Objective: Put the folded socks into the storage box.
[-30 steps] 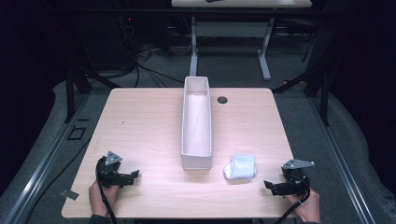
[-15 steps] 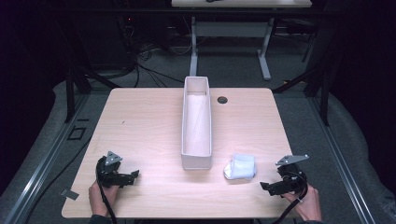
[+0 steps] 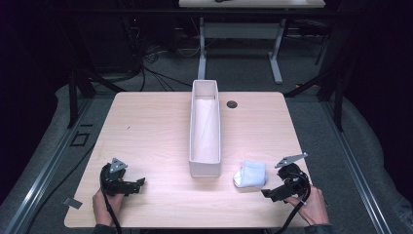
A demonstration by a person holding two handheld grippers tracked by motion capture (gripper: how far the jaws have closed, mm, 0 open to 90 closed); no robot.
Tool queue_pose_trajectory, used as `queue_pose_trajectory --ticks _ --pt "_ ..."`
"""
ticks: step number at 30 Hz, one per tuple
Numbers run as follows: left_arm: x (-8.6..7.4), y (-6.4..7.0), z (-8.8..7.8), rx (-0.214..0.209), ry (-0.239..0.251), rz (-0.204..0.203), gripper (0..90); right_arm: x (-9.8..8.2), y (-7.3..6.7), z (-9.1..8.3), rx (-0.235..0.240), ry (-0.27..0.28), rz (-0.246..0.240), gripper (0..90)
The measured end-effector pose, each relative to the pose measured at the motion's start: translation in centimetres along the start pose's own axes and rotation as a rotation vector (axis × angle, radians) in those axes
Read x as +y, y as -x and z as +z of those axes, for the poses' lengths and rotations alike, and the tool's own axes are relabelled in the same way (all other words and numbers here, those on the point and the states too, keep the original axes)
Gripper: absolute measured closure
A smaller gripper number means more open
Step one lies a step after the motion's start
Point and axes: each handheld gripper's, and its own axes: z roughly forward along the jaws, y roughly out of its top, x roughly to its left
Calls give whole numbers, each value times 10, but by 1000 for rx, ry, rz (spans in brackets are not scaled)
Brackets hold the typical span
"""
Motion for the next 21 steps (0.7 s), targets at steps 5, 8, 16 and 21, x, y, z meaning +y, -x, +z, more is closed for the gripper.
queue_pose_trajectory --ticks 5,8,16,21 --pt "0 0 0 0 0 0 0 13 -2 1 8 -20 -8 10" --pt "0 0 0 0 0 0 0 20 -5 3 10 -32 -16 0" --pt "0 0 0 0 0 0 0 37 -16 16 17 -64 -80 0" --pt "0 0 0 0 0 0 0 44 -18 29 42 -114 -99 15"
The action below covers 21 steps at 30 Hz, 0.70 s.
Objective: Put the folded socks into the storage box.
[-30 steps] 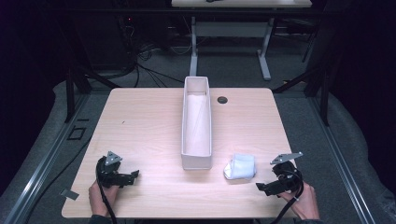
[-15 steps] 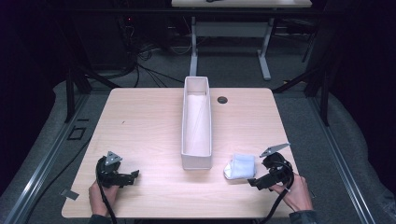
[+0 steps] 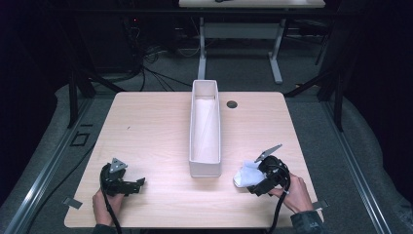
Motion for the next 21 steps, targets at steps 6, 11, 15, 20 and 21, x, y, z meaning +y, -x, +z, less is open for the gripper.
queue_pose_trajectory --ticks 6,11,15,20,21 --pt "0 0 0 0 0 0 0 6 -1 10 0 -44 -17 57" --pt "0 0 0 0 0 0 0 10 -2 19 -11 -77 -34 142" --pt "0 0 0 0 0 -1 0 10 -2 23 -31 -96 -27 194" --pt "0 0 0 2 2 -3 0 10 0 25 -64 -104 -22 310" --pt "0 0 0 3 2 -4 0 10 -1 25 -72 -106 -25 324"
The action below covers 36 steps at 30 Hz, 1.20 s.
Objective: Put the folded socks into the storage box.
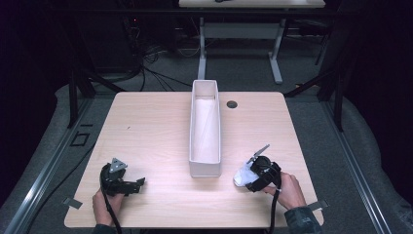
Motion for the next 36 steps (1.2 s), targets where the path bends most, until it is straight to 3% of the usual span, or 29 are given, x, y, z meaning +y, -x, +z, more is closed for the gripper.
queue_pose_trajectory --ticks 9,15,22,36 --pt "0 0 0 0 -1 -4 0 1 1 -1 -49 -6 6 524" --pt "0 0 0 -1 0 -6 0 3 1 -3 -43 -2 -2 669" --pt "0 -1 0 -1 0 -7 0 6 2 -6 -30 -4 -4 717" --pt "0 -1 0 -2 -2 -5 0 11 5 -23 -26 13 2 729"
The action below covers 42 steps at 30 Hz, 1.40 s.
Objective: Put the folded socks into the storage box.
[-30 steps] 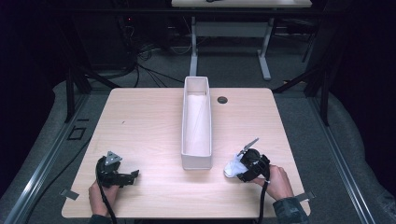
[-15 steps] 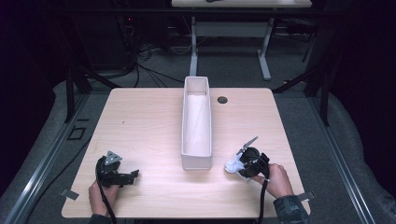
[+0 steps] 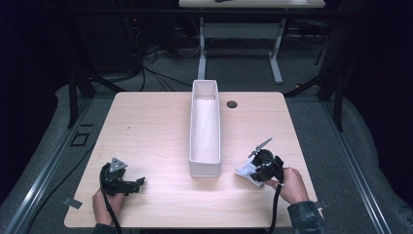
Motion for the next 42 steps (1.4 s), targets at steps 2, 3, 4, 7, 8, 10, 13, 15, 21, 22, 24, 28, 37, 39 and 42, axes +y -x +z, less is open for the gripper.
queue_pose_trajectory --ticks 2,3,4,7,8,10,13,15,21,22,24,28,37,39,42 --pt "0 0 0 0 0 0 0 1 0 -2 -4 1 0 730" --pt "0 0 0 0 0 0 0 1 0 -4 -3 1 4 730" --pt "0 0 0 0 0 0 0 1 0 -5 -7 0 -1 730" --pt "0 0 0 0 0 0 0 3 1 -9 -9 5 4 733" --pt "0 0 0 0 0 0 0 3 2 -11 -9 7 3 733" --pt "0 0 0 0 0 0 0 4 2 -14 -13 14 0 735" --pt "0 0 0 2 1 0 0 5 3 -19 -23 17 0 737" --pt "0 0 0 2 0 1 0 7 3 -23 -23 26 1 739" --pt "0 0 0 1 0 0 0 14 2 -35 -30 46 1 742" --pt "0 0 0 0 0 0 0 14 2 -36 -34 49 3 742" --pt "0 0 0 2 0 0 0 16 3 -38 -38 47 4 742" --pt "0 0 0 1 0 0 0 18 4 -43 -49 47 9 746" --pt "0 0 0 0 0 1 0 23 7 -55 -64 63 12 749" --pt "0 0 0 0 0 0 0 24 7 -57 -68 63 10 750" --pt "0 0 0 0 0 0 0 26 8 -61 -69 68 12 752"
